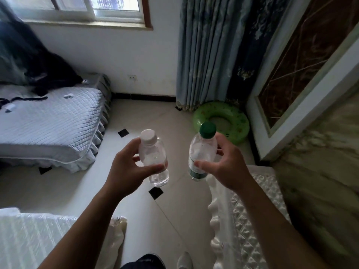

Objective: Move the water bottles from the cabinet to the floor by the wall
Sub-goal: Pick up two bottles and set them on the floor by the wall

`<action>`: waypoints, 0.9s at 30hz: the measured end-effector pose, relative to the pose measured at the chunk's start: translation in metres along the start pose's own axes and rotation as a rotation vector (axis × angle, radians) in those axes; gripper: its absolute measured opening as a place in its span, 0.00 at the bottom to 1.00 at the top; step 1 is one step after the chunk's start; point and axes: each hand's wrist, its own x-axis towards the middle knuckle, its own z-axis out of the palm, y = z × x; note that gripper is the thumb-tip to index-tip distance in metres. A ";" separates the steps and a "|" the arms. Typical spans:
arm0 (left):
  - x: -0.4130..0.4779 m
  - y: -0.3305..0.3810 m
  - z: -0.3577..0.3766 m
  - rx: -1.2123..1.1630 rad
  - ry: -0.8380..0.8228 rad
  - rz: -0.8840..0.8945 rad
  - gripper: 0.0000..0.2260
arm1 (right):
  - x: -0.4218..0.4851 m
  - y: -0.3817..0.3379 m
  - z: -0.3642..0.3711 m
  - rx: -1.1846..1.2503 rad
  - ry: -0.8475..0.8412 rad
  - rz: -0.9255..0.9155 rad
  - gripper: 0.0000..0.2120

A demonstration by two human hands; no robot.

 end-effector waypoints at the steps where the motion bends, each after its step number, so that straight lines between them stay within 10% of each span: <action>1: 0.014 -0.002 0.000 -0.005 0.006 0.001 0.32 | 0.014 0.002 0.000 0.005 -0.004 0.005 0.32; 27: 0.449 -0.121 -0.090 -0.060 -0.012 0.022 0.33 | 0.445 0.014 0.095 -0.017 0.023 0.068 0.30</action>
